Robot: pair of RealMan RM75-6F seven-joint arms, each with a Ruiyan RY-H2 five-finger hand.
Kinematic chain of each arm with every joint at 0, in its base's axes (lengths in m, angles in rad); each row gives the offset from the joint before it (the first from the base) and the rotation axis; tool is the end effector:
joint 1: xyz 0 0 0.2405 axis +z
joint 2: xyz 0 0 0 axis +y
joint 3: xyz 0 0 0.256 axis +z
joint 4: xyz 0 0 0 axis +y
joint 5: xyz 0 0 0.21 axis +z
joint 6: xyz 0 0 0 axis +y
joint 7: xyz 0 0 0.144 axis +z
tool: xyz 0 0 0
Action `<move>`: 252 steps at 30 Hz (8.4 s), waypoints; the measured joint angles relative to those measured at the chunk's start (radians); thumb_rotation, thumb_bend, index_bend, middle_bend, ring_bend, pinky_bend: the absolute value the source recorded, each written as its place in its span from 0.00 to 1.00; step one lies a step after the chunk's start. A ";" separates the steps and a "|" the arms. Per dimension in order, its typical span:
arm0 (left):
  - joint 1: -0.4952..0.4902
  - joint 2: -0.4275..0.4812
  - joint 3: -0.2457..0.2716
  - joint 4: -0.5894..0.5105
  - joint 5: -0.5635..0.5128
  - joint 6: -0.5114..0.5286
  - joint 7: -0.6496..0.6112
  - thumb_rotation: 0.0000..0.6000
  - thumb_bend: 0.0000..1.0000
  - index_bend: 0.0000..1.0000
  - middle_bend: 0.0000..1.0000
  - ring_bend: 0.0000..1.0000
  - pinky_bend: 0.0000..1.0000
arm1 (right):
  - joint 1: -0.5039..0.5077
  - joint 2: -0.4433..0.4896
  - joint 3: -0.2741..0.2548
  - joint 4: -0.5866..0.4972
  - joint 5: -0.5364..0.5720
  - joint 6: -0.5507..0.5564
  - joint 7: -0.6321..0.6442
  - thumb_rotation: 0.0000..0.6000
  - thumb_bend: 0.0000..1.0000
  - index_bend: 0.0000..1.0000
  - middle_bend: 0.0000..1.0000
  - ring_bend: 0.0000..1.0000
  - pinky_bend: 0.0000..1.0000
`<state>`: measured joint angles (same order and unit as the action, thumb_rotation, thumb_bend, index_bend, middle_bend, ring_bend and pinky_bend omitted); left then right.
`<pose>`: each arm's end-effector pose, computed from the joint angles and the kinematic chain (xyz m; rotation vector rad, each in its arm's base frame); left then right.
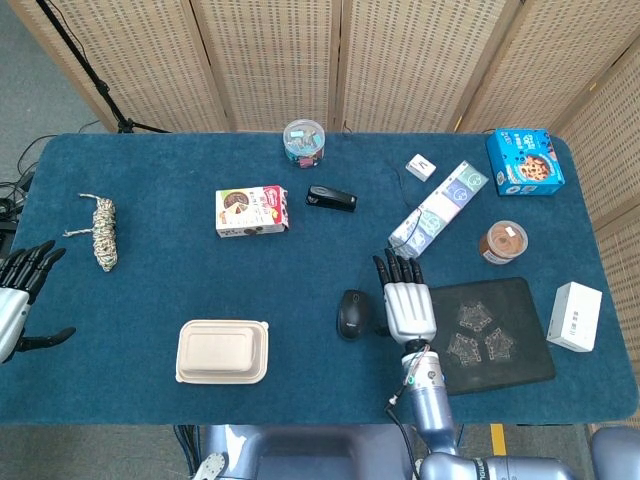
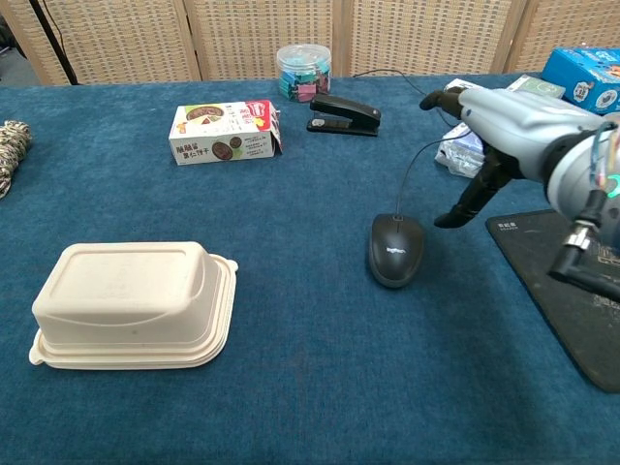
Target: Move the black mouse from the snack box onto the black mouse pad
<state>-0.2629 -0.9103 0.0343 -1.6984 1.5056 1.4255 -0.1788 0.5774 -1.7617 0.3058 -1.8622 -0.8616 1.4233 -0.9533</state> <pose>-0.2841 0.2154 0.1997 -1.5260 -0.9358 -0.9762 -0.0996 -0.2770 -0.0126 1.5176 -1.0482 0.8435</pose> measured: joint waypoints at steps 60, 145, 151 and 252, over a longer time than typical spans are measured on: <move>0.015 0.000 -0.059 0.001 0.000 -0.089 -0.004 1.00 0.04 0.00 0.00 0.00 0.00 | 0.119 -0.328 -0.016 0.492 0.006 0.031 -0.105 1.00 0.00 0.00 0.00 0.00 0.00; 0.013 -0.005 -0.051 -0.024 0.019 -0.134 0.045 1.00 0.04 0.00 0.00 0.00 0.00 | -0.197 0.193 0.064 0.055 0.065 0.146 0.344 1.00 0.27 0.49 0.54 0.48 0.58; 0.011 -0.009 -0.050 -0.032 0.016 -0.138 0.064 1.00 0.04 0.00 0.00 0.00 0.00 | -0.291 0.236 0.005 0.076 0.025 0.163 0.469 1.00 0.28 0.50 0.54 0.48 0.58; 0.017 -0.023 -0.050 -0.036 -0.001 -0.139 0.111 1.00 0.04 0.00 0.00 0.00 0.00 | -0.413 0.267 -0.151 -0.018 -0.369 0.074 0.535 1.00 0.00 0.00 0.00 0.00 0.00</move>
<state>-0.2457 -0.9338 -0.0155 -1.7347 1.5044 1.2867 -0.0680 0.1642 -1.4945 0.1543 -1.8797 -1.2307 1.4976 -0.4184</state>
